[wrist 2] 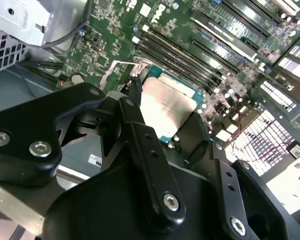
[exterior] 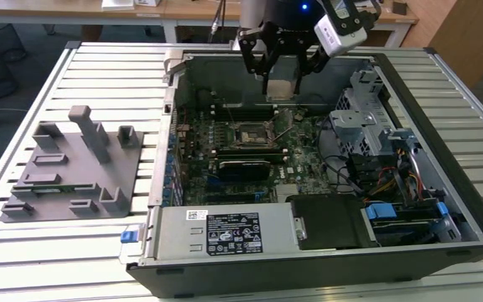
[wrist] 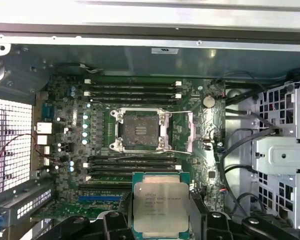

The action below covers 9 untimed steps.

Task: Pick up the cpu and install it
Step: 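Place the cpu into insertion slot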

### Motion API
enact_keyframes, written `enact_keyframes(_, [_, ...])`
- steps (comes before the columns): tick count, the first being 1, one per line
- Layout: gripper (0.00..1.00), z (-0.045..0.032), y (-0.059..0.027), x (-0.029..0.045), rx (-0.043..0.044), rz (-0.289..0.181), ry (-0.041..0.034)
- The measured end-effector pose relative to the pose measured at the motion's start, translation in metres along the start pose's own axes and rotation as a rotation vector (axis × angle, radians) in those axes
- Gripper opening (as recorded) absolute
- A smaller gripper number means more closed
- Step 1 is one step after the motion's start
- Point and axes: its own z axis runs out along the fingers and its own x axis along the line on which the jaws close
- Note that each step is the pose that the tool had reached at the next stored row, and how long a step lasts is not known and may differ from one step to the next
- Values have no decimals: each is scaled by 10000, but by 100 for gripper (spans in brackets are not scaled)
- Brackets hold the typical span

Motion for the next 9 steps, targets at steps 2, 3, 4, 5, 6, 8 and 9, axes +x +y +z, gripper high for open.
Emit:
enact_keyframes(2, [54, 0, 1, -2, 1, 2, 0])
enact_keyframes(3, [54, 1, 0, -2, 5, 2, 0])
enact_keyframes(4, [54, 1, 1, -2, 13, 2, 0])
enact_keyframes(5, [54, 1, 1, -3, 14, 6, 0])
enact_keyframes(6, [54, 1, 0, -3, 16, 33, -1])
enact_keyframes(8, [54, 5, 1, -3, 24, 206, -9])
enact_keyframes(9, [54, 7, 1, -3, 31, 352, -15])
